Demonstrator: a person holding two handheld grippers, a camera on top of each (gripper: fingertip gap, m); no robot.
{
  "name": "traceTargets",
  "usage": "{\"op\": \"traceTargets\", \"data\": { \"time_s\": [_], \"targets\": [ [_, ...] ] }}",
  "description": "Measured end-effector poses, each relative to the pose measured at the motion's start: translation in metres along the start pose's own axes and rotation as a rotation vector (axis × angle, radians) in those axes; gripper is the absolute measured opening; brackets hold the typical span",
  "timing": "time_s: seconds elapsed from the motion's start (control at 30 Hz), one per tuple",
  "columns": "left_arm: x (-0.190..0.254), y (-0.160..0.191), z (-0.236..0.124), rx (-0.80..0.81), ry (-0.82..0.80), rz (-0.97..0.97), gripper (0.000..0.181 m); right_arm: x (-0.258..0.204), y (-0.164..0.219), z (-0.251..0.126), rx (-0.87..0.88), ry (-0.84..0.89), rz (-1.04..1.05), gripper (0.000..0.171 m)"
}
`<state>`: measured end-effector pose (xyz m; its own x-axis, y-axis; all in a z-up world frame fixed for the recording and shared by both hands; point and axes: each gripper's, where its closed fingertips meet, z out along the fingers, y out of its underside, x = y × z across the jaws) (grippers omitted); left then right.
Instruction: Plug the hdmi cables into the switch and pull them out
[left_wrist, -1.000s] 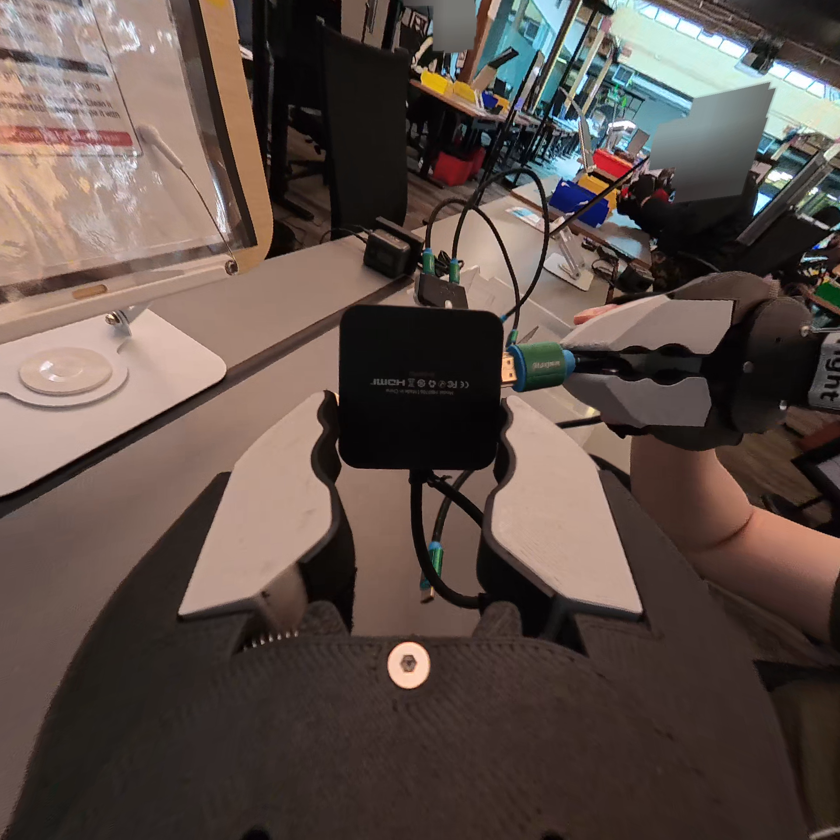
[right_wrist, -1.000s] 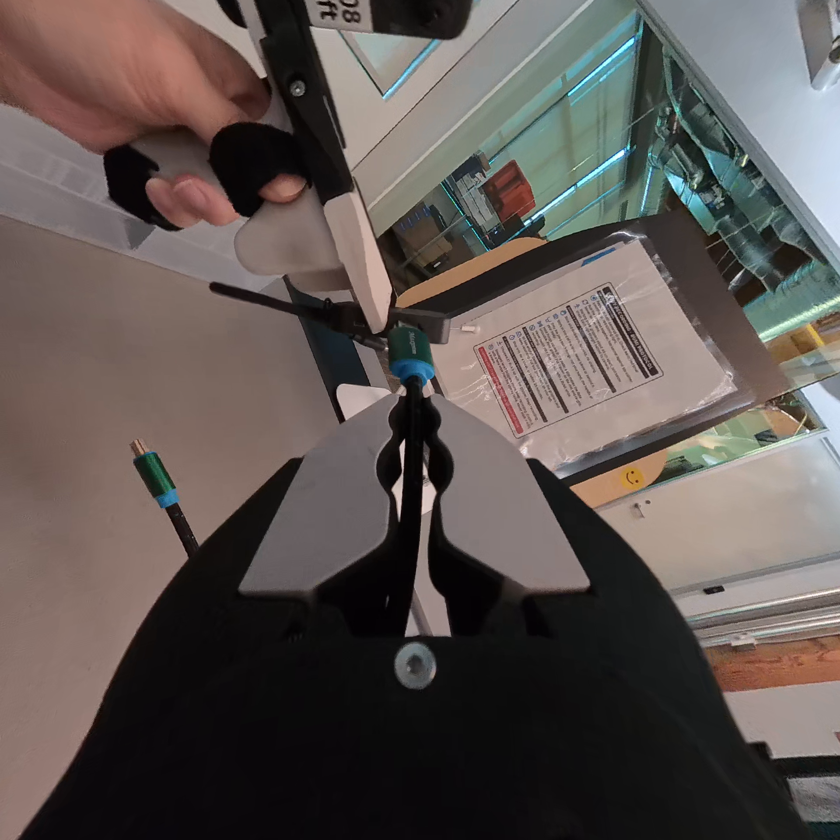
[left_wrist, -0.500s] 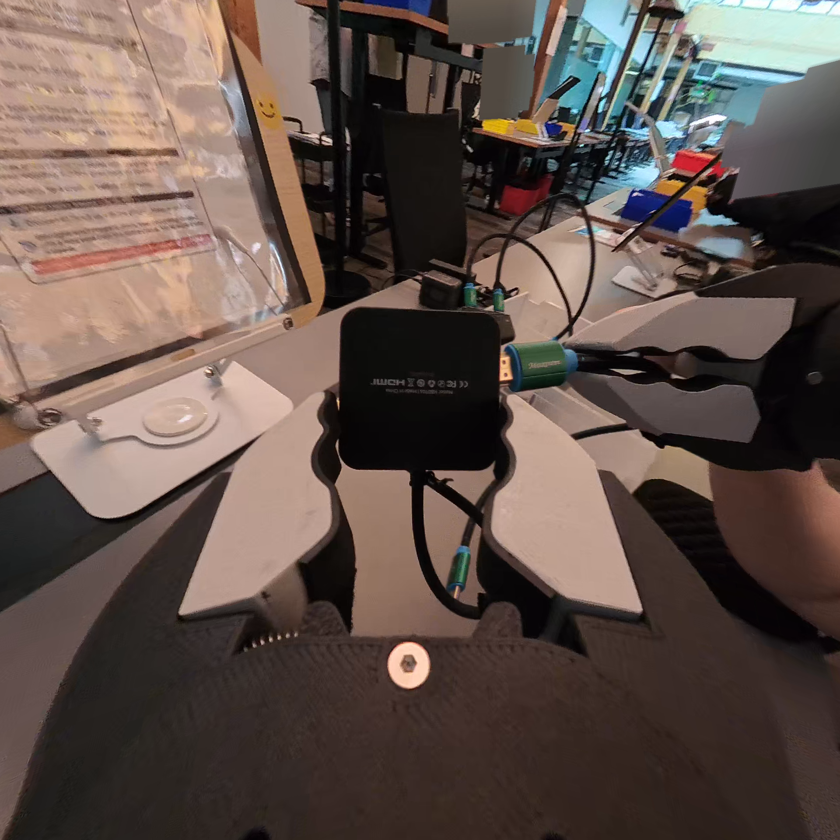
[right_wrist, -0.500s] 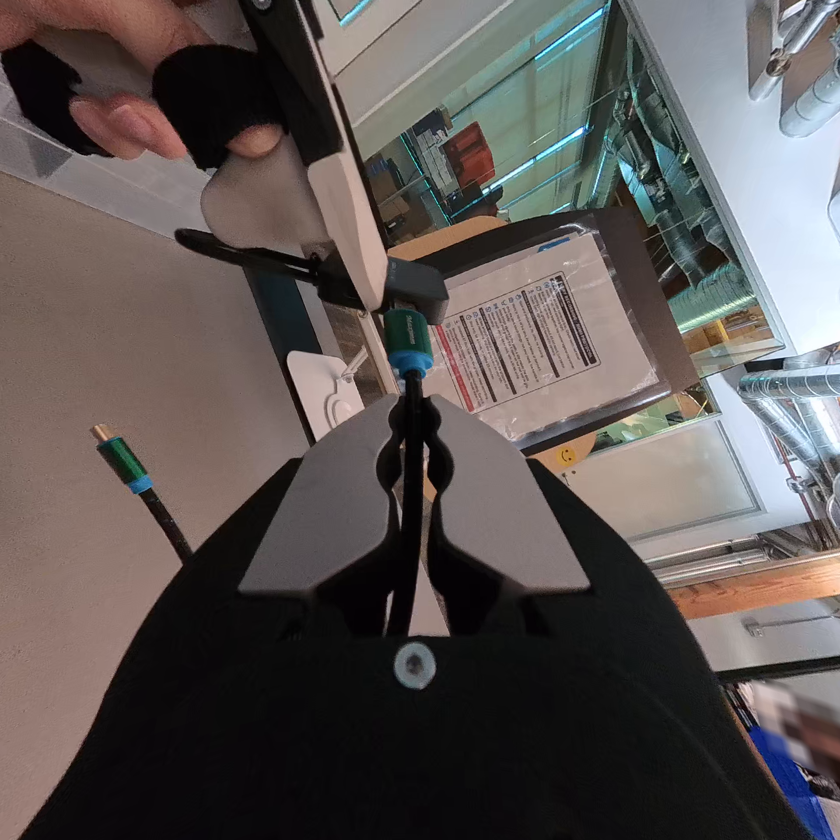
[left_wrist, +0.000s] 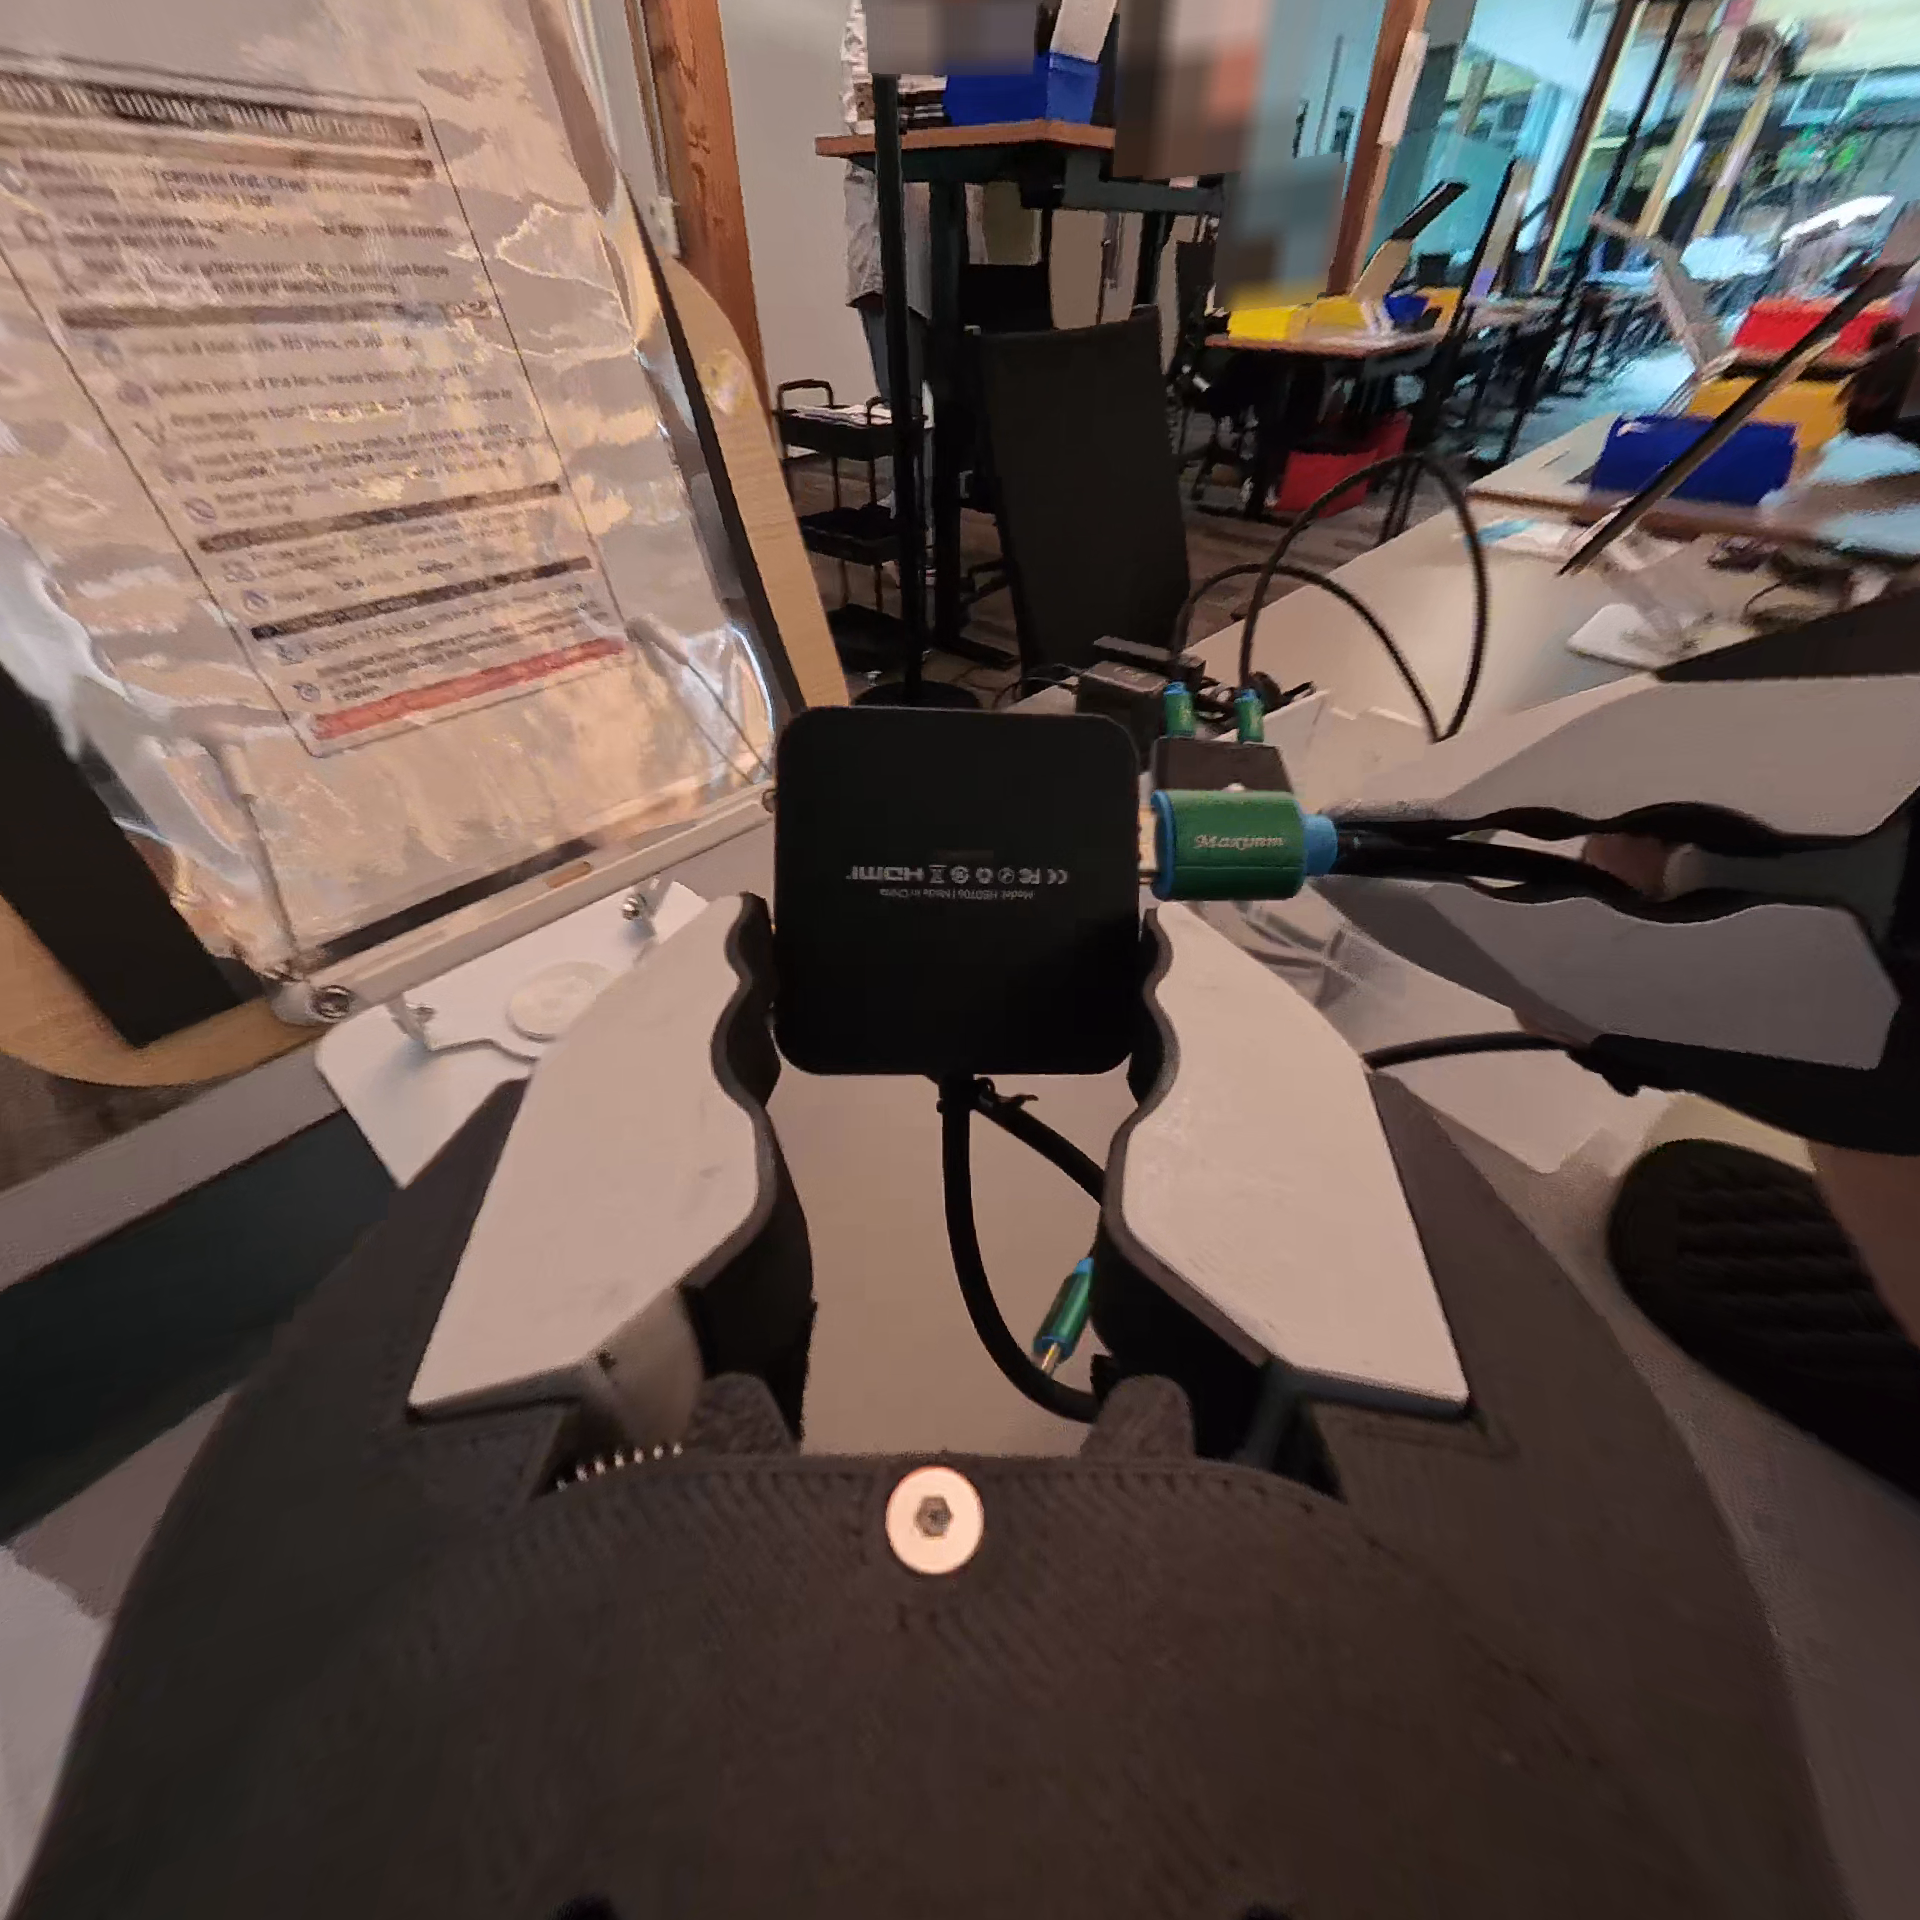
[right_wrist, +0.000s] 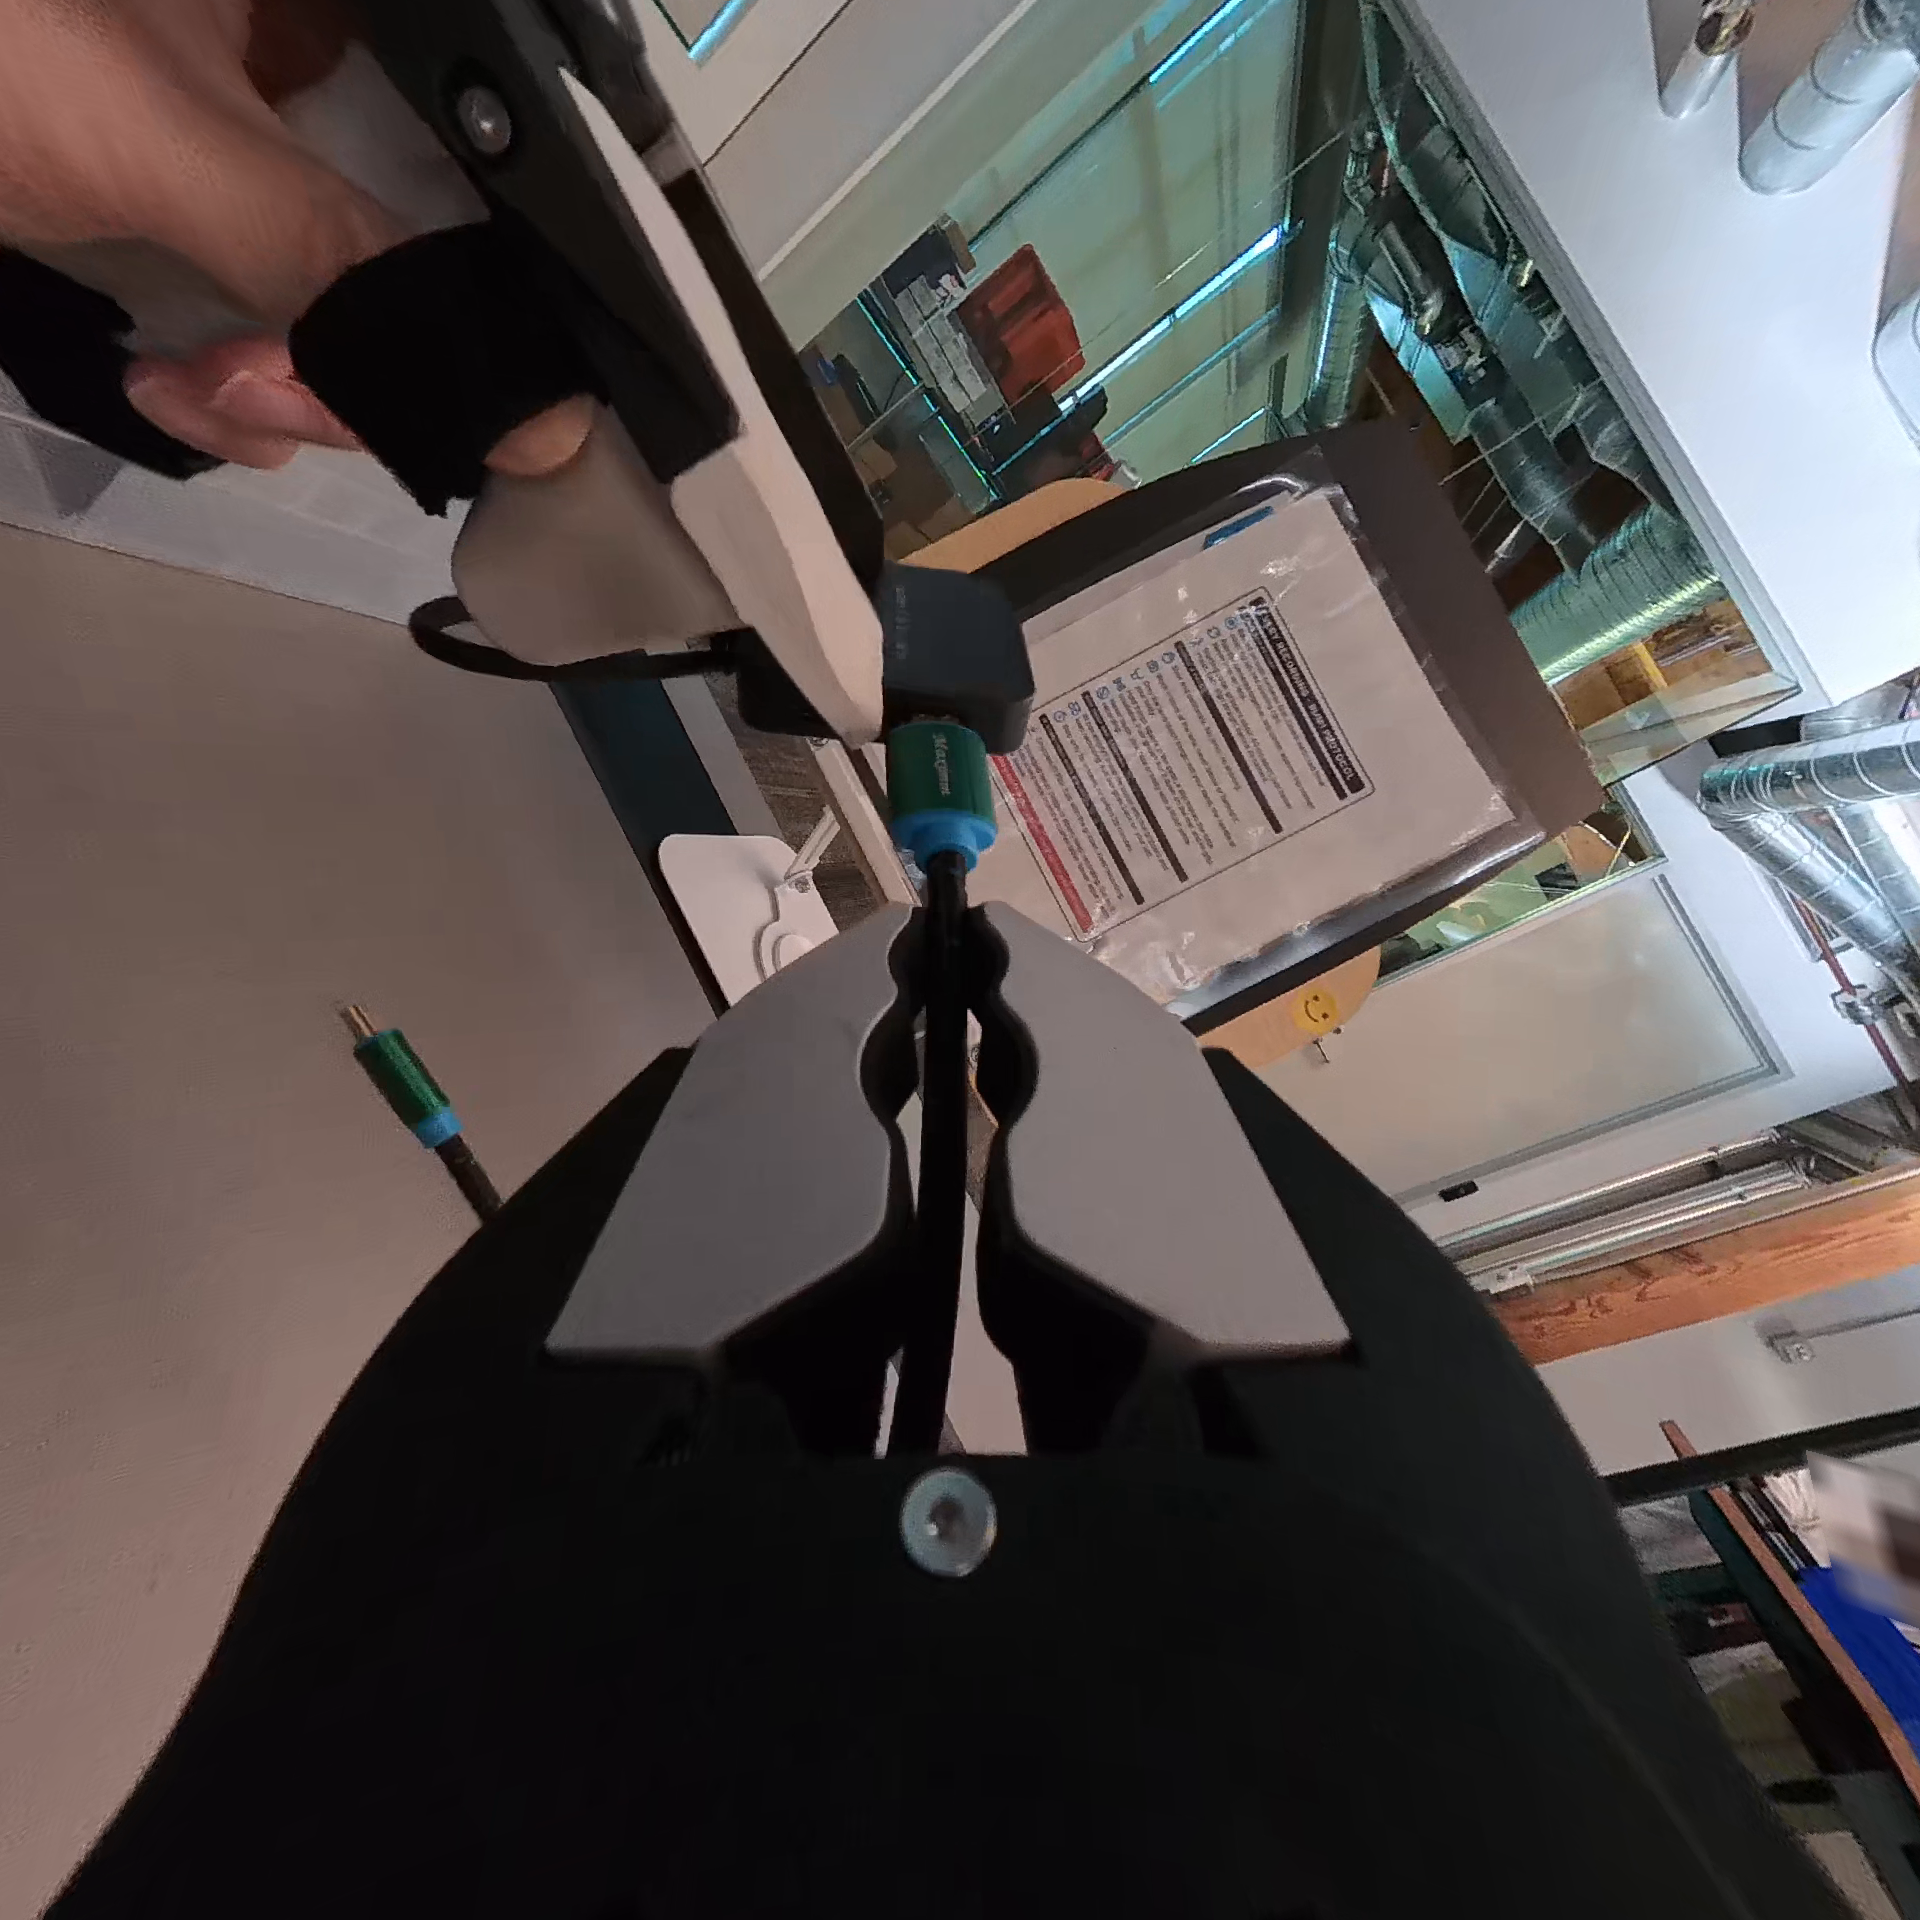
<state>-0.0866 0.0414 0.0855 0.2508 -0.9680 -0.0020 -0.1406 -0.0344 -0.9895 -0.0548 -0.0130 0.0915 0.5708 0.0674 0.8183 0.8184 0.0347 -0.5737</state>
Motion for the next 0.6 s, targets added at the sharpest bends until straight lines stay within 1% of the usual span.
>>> {"op": "traceTargets", "data": {
  "time_s": [0.13,0.2,0.27,0.4,0.6],
  "targets": [
    [-0.001,-0.003,-0.001,0.018,-0.052,0.039,0.068,0.000,-0.002,0.000,0.020,0.010,0.038,0.007],
    [0.001,-0.005,-0.002,0.035,-0.017,-0.005,0.067,0.001,-0.004,-0.001,0.038,0.020,0.043,0.007],
    [0.003,-0.007,-0.004,0.043,0.006,-0.006,0.067,0.002,-0.007,-0.002,0.052,0.021,0.052,0.007],
    [0.007,-0.011,-0.006,0.062,-0.025,0.066,0.066,0.007,-0.005,-0.003,0.046,0.043,0.048,0.006],
    [0.017,-0.018,-0.011,0.075,-0.029,0.190,0.066,0.009,-0.011,-0.013,0.166,-0.040,0.052,0.007]
  ]
}}
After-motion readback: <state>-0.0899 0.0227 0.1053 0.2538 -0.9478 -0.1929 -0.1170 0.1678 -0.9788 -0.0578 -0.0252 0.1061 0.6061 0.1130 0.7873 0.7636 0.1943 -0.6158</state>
